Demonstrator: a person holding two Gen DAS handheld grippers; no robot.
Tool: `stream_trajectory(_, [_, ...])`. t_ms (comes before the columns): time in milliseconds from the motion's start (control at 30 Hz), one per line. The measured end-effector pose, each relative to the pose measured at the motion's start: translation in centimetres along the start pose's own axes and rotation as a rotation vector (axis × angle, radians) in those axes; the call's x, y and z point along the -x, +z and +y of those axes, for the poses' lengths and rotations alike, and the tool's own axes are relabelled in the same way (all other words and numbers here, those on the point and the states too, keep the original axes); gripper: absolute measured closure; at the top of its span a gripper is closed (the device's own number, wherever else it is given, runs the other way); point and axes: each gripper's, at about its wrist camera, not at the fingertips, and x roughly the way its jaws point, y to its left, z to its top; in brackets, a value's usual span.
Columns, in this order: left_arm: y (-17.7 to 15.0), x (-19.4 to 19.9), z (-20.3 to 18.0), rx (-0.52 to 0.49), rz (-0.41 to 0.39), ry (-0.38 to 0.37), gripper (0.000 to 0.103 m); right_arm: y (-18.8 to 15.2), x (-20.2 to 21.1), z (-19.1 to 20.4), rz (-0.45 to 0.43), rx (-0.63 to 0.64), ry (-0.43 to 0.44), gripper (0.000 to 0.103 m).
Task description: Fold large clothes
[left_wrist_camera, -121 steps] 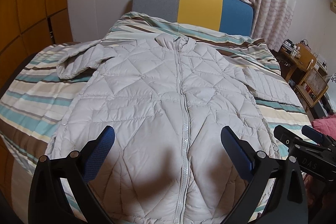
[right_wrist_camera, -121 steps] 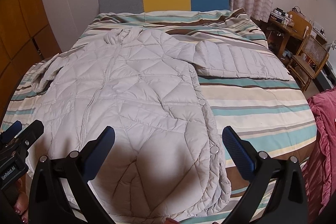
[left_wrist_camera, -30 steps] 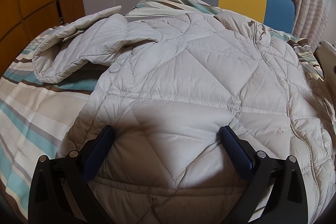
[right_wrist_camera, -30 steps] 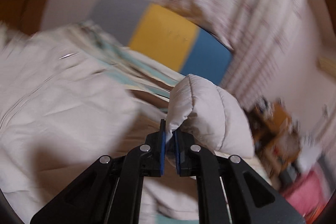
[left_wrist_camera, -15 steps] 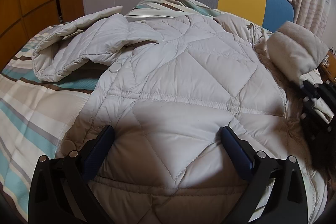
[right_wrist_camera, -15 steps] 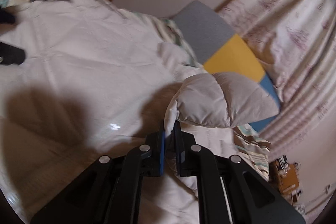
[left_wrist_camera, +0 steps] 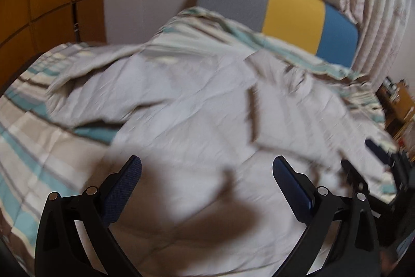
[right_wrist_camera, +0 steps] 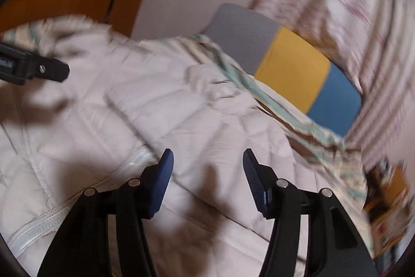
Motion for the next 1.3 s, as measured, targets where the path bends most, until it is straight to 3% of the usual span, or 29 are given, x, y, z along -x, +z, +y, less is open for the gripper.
stream_trajectory(100, [1.5,-1.6,-2.8,-0.052,0.008,-0.019,0.003,0.1,0.4,-4.7,0.0,-0.222,-0.034,0.05])
stream_trajectory(167, [2.1,-3.8,-4.8,-0.111,0.033,-0.017,0.004,-0.8,-0.2,-8.5,0.037,-0.398,-0.091,0.065])
stream_trajectory(300, [1.9,-8.2,-6.7,-0.179,0.099,-0.003,0.033,-3.7,-1.4,-15.3,0.14,-0.655,-0.192,0.074])
stream_trajectory(367, [1.2,-10.1,-6.4,-0.189,0.13,0.005,0.035,-5.1,-2.2,-17.5,0.192,-0.749,-0.224,0.078])
stream_trajectory(433, [0.5,-10.5,-5.6,-0.186,0.108,0.0,0.036,-6.4,-3.2,-18.6,0.242,-0.794,-0.192,0.082])
stream_trajectory(633, [-0.5,-9.8,-3.5,-0.107,0.067,-0.009,0.037,-6.3,-6.9,-15.7,0.295,-0.646,-0.141,0.084])
stream_trajectory(800, [-0.5,-10.3,-4.1,-0.132,0.08,0.012,0.036,-7.0,-8.3,-15.0,0.324,-0.626,-0.153,0.084])
stream_trajectory(900, [0.0,-8.8,-4.3,-0.117,0.076,0.019,0.036,-7.3,-8.4,-14.9,0.314,-0.631,-0.152,0.084])
stream_trajectory(933, [0.4,-7.6,-4.3,-0.088,0.054,-0.004,0.034,-7.3,-8.5,-14.9,0.314,-0.626,-0.157,0.084])
stream_trajectory(1000, [1.3,-5.8,-4.6,-0.048,0.003,-0.035,0.019,-7.2,-8.6,-14.5,0.316,-0.604,-0.177,0.084])
stream_trajectory(1033, [2.0,-5.0,-5.2,-0.042,-0.027,-0.033,0.019,-6.9,-8.6,-14.2,0.317,-0.597,-0.184,0.084])
stream_trajectory(1200, [3.9,-7.5,-9.1,-0.17,-0.002,0.0,0.019,-6.7,-8.2,-13.8,0.315,-0.587,-0.195,0.084])
stream_trajectory(1300, [3.6,-11.9,-9.6,-0.24,0.088,0.102,0.022,-6.7,-8.2,-13.9,0.314,-0.592,-0.192,0.084])
